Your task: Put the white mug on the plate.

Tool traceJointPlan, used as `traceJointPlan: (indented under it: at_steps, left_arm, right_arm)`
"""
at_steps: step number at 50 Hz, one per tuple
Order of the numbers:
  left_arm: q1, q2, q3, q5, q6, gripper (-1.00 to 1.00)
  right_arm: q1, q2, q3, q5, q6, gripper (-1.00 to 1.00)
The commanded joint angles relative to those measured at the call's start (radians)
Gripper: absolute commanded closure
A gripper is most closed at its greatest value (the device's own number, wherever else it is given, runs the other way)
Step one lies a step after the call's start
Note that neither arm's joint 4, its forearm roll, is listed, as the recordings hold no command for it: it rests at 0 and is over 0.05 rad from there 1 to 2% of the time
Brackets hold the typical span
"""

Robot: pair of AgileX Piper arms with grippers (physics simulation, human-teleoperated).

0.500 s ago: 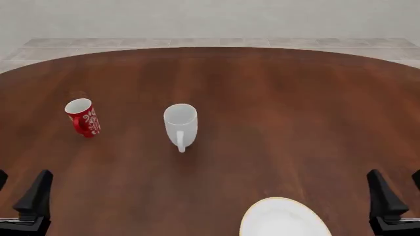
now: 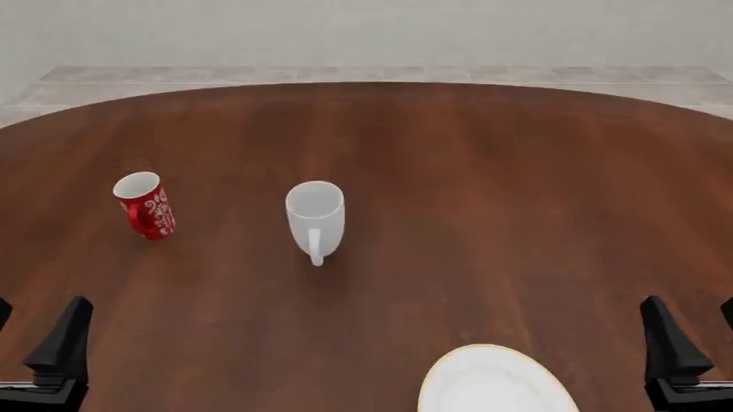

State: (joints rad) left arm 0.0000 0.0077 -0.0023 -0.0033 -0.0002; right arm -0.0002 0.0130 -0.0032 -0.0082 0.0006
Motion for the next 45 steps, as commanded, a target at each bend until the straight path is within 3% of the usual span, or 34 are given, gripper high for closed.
traceJointPlan:
  at_steps: [1, 10, 11, 12, 15, 29, 31, 33, 34, 35, 37, 41, 45]
  left_arm:
    - [0.0, 0.003, 0.0, -0.002, 0.0, -1.0]
    - [0.0, 0.006, -0.002, -0.003, 0.0, -1.0]
    - [0.0, 0.006, 0.001, -0.005, 0.0, -1.0]
    - [0.0, 0.006, 0.001, -0.005, 0.0, -1.0]
    - [0.0, 0.006, -0.001, -0.004, 0.001, -1.0]
    - [0.001, 0.004, 0.0, -0.004, 0.002, -1.0]
    - [0.001, 0.006, -0.001, -0.005, 0.002, -1.0]
    - [0.001, 0.003, 0.0, -0.003, 0.003, -1.0]
    - [0.001, 0.001, -0.002, 0.001, 0.003, -1.0]
    - [0.001, 0.001, -0.002, 0.001, 0.003, -1.0]
    - [0.001, 0.0, -0.003, 0.003, 0.003, -1.0]
    - [0.001, -0.003, -0.004, 0.004, 0.005, -1.0]
    - [0.001, -0.003, 0.001, 0.0, 0.005, -1.0]
  right_arm:
    - [0.0, 0.002, 0.0, -0.002, 0.001, -1.0]
    - [0.016, 0.018, 0.0, -0.01, -0.005, -1.0]
    - [0.03, 0.014, -0.046, 0.021, 0.036, -1.0]
    - [0.03, 0.014, -0.047, 0.021, 0.036, -1.0]
    - [0.06, 0.123, -0.104, 0.024, 0.03, -1.0]
    - [0.14, 0.251, -0.186, 0.052, 0.046, -1.0]
    - [0.156, 0.273, -0.207, 0.062, 0.08, -1.0]
    - [0.173, 0.295, -0.234, 0.08, 0.062, -1.0]
    - [0.186, 0.311, -0.251, 0.09, 0.096, -1.0]
    - [0.186, 0.311, -0.251, 0.09, 0.096, -1.0]
    - [0.201, 0.337, -0.282, 0.107, 0.072, -1.0]
    - [0.247, 0.405, -0.332, 0.132, 0.125, -1.0]
    - [0.284, 0.476, -0.389, 0.157, 0.132, -1.0]
